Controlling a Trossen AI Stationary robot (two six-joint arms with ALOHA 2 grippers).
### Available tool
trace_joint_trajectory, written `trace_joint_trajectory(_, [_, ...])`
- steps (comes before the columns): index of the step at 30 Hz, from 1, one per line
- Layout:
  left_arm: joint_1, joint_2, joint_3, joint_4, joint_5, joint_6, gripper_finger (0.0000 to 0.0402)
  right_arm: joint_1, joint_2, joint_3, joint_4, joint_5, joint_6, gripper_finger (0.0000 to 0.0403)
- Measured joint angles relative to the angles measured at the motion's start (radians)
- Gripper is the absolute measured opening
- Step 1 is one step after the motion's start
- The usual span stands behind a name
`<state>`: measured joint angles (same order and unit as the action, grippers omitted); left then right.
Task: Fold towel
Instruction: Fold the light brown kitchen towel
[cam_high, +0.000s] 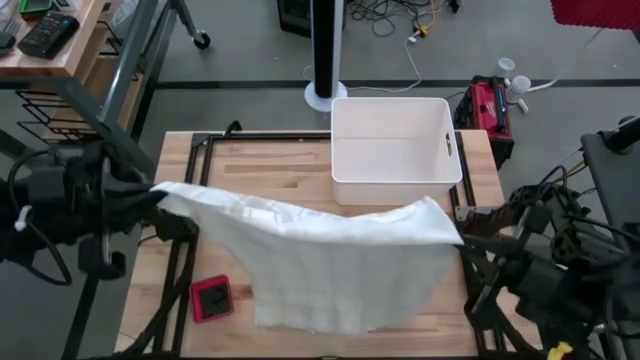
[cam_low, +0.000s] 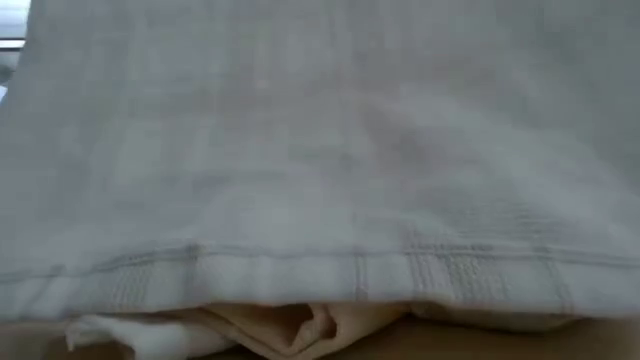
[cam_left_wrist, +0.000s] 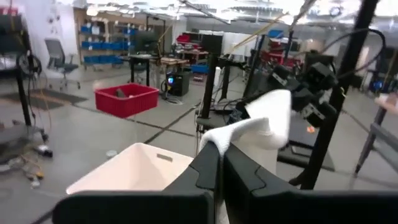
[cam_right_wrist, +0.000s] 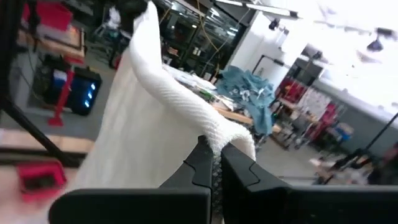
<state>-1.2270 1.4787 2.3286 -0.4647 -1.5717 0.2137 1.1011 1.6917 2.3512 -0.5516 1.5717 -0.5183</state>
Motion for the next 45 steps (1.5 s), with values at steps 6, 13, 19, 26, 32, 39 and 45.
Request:
trace_joint_trajectory(6, [0.000, 0.012, -0.001, -0.221, 0.000, -0.024, 0.0000, 0.000, 0.000, -0.022, -0.367, -0.001, 0.246, 0.0000])
trace_joint_trajectory(13, [-0.001, 0.040, -0.003, -0.675, 0.049, -0.448, 0.0000, 0.000, 0.000, -0.091, -0.999, -0.032, 0.975, 0.0000])
trace_joint_trajectory(19, [0.026, 0.075, -0.105, -1.114, 0.248, -1.049, 0.0000, -0.015, -0.027, -0.243, -0.960, -0.136, 1.188, 0.0000])
trace_joint_trajectory(26, [0.076, 0.072, -0.389, -1.026, 0.448, -1.241, 0.0000, -0.046, -0.027, -0.398, -1.008, -0.350, 1.541, 0.0000])
trace_joint_trajectory(32, [0.079, 0.075, -0.619, -1.000, 0.634, -1.518, 0.0000, -0.045, -0.027, -0.560, -1.006, -0.587, 1.790, 0.0000])
trace_joint_trajectory(39, [0.079, 0.075, -0.870, -0.851, 0.874, -1.719, 0.0000, -0.045, -0.027, -0.734, -0.924, -0.867, 1.929, 0.0000])
trace_joint_trajectory(45, [0.076, 0.074, -0.993, -0.568, 0.923, -1.620, 0.0000, -0.038, -0.027, -0.804, -0.773, -0.977, 1.913, 0.0000])
